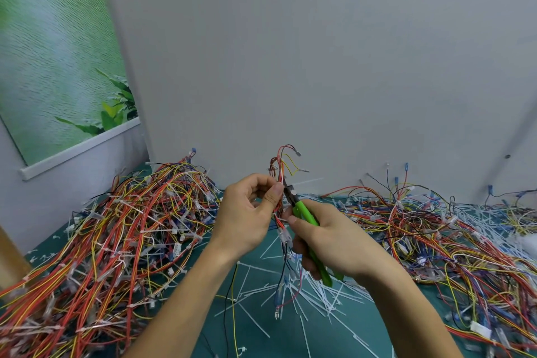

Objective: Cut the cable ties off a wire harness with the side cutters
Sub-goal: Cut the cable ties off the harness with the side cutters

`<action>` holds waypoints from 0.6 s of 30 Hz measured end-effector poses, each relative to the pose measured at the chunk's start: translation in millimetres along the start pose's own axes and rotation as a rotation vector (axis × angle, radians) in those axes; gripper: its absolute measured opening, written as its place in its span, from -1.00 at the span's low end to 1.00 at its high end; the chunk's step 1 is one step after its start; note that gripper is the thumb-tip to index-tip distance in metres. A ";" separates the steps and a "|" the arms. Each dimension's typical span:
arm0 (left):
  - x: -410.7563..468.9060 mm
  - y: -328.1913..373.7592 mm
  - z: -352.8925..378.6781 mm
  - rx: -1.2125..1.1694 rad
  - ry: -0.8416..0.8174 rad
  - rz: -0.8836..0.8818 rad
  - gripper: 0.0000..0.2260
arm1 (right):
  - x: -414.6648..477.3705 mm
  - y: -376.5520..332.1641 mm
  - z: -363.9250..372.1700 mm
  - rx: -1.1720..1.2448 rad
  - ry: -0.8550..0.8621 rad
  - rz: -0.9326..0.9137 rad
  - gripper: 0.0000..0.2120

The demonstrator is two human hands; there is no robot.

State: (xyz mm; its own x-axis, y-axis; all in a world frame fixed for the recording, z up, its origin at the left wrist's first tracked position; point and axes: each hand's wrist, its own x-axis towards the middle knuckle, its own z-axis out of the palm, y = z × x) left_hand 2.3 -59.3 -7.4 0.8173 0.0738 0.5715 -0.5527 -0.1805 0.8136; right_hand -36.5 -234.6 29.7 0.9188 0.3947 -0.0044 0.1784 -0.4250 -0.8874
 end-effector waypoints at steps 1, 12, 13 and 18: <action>-0.3 0.3 0.7 -0.002 -0.003 -0.001 -0.96 | -0.3 0.4 -1.2 0.011 -0.005 0.001 -0.81; -1.0 4.2 -1.8 -0.023 -0.014 -0.027 -0.93 | -4.6 -8.5 -2.7 0.146 -0.088 0.052 -0.79; -1.0 4.8 -1.6 -0.029 -0.013 -0.032 -0.95 | -4.4 -8.1 -2.7 0.141 -0.088 0.051 -0.78; -1.3 5.5 -1.0 -0.059 0.002 -0.053 -0.91 | -2.1 -2.7 -1.2 0.060 -0.026 0.000 -0.86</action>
State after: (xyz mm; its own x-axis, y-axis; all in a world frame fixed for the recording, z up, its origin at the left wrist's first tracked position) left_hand -2.0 -59.5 -3.6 0.8453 0.0837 0.5278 -0.5175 -0.1181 0.8475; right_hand -38.5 -235.2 32.7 0.9092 0.4161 -0.0151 0.1566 -0.3754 -0.9135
